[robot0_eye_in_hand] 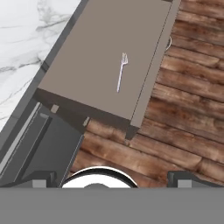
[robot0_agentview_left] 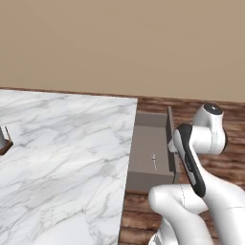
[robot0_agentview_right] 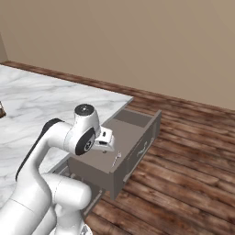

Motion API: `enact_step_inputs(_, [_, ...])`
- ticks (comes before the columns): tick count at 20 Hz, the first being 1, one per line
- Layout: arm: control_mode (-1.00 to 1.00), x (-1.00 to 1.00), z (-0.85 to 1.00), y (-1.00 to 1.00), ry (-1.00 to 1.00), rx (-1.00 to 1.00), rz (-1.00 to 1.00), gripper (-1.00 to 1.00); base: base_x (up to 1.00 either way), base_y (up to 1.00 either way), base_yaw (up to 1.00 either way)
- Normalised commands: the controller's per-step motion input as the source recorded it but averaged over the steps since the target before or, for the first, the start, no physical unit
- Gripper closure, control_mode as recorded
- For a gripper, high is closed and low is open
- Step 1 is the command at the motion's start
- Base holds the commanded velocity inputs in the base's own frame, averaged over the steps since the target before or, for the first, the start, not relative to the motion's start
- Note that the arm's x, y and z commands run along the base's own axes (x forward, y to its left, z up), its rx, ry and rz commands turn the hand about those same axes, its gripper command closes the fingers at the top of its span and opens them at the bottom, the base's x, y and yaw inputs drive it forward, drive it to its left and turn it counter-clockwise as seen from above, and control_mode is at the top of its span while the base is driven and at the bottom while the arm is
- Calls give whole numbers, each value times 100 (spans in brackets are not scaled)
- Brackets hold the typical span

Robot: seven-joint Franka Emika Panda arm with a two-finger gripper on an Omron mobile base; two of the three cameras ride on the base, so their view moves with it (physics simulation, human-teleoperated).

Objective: Organize the utensils by type. Pick up the wooden spoons from the counter and place them in the open cabinet. Then pick up the metallic utensils from the counter and place them in the open drawer.

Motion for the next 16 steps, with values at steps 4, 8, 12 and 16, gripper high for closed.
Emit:
enact_step_inputs(4, [100,0,0,0,0,0,0,-100,-11,-3,0])
enact_step_inputs(8, [100,0,0,0,0,0,0,-100,-56,-32,-12])
enact_step_inputs(12, [100,0,0,0,0,0,0,-100,-32,-13,-42])
enact_step_inputs(16, [100,0,0,0,0,0,0,-100,2,1,-98])
